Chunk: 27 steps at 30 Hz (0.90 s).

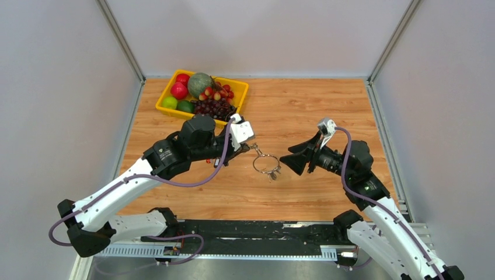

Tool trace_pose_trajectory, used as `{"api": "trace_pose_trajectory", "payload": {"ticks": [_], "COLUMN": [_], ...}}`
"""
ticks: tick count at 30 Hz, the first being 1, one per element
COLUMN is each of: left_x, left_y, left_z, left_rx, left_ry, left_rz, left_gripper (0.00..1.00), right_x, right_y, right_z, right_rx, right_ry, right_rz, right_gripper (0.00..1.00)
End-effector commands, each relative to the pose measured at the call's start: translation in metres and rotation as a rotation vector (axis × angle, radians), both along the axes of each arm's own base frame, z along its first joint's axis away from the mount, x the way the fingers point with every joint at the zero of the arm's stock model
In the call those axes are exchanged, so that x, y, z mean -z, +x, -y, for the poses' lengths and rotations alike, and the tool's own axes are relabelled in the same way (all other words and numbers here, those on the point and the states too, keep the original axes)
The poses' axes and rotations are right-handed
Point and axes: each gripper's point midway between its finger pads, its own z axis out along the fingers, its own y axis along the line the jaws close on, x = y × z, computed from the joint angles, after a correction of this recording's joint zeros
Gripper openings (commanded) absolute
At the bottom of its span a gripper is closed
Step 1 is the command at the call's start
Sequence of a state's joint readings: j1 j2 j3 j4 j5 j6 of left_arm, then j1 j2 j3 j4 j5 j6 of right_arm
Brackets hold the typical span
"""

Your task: Remove the keys from the keyring

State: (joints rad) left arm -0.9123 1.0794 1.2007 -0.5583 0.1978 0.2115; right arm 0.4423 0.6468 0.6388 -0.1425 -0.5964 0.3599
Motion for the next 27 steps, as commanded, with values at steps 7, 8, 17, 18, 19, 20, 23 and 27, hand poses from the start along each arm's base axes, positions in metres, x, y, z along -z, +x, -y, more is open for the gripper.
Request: {"api": "trace_pose_trajectory", "payload": {"ticks": [7,8,17,18,19,20,23,27], "left_x": [-0.046,-0.046,-0.055,-0.057,-0.057,-0.057,-0.059,-0.058], "left_y": [-0.026,-0.026,-0.036,-0.037,-0.04,-0.042,-0.048,-0.049], "left_z": [0.004,0.004,0.001,0.0,0.001,0.001,0.001,-0.001], "left_rx": [0.181,0.186,0.231,0.238,0.255,0.264,0.292,0.299], "left_ry": [-0.125,-0.131,-0.158,-0.164,-0.168,-0.172,-0.181,-0.18], "left_rz": [0.169,0.177,0.228,0.231,0.235,0.238,0.253,0.266], "left_gripper": [0.0,0.0,0.0,0.0,0.0,0.0,0.0,0.0], "right_x": [-0.06,-0.062,-0.066,-0.067,-0.068,-0.068,-0.07,-0.073], "right_y": [-0.028,-0.028,-0.035,-0.035,-0.036,-0.038,-0.042,-0.045], "right_z": [-0.026,-0.031,-0.071,-0.074,-0.077,-0.08,-0.088,-0.095], "right_rx": [-0.159,-0.172,-0.235,-0.239,-0.244,-0.252,-0.273,-0.291], "right_ry": [0.13,0.124,0.075,0.072,0.072,0.073,0.076,0.076], "right_rz": [0.381,0.393,0.457,0.467,0.472,0.479,0.492,0.5], "right_gripper": [0.59,0.58,0.55,0.54,0.54,0.54,0.54,0.51]}}
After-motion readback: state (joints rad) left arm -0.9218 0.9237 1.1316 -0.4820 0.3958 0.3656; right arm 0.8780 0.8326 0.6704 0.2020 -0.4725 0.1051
